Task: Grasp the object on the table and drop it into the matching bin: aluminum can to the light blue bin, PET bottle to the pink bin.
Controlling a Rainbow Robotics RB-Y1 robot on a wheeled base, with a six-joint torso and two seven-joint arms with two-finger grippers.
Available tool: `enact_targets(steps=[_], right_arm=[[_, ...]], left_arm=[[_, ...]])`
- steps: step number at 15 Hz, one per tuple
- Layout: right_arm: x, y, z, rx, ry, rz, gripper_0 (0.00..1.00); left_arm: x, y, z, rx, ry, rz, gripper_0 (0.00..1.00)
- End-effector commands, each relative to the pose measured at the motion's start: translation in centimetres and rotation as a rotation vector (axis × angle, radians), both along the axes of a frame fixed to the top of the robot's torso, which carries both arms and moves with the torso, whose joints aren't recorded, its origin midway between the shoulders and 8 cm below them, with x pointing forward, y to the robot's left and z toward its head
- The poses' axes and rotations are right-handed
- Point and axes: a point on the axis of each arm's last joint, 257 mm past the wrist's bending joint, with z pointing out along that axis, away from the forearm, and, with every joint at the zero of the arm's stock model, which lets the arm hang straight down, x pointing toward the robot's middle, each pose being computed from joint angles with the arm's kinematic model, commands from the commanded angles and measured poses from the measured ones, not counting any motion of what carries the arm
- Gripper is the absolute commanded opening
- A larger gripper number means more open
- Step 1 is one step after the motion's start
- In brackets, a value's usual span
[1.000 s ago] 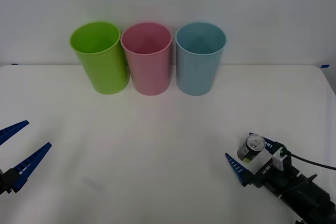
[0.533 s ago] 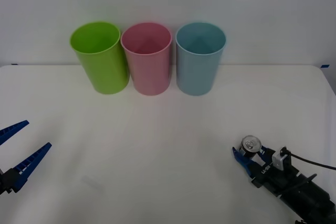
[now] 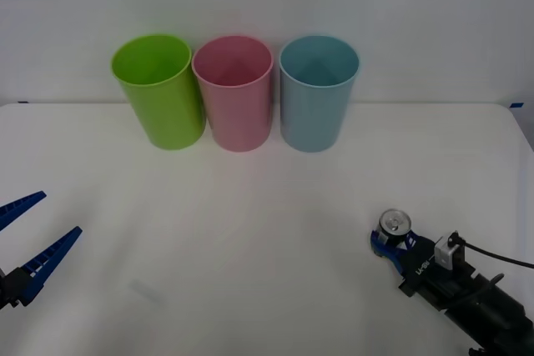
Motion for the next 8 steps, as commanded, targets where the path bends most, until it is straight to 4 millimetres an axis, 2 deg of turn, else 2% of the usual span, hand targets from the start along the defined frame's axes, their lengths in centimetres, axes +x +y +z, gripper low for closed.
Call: enact_targets(steps=[1,5,8], right_arm=[[-0.2,0.3,2.7,0.017,-0.03,0.012,0.0],[-1.4,1.2,6.7,0.083,0.003,0.027,0.0],[-2.3,1.8,10.7,0.123,0.005,0.02,0.0]], left_arm=[[0.0,0.0,0.0,0.0,0.0,0.0,1.0],[0.0,0.0,0.0,0.0,0.0,0.0,1.0],[0.0,0.0,0.0,0.0,0.0,0.0,1.0]])
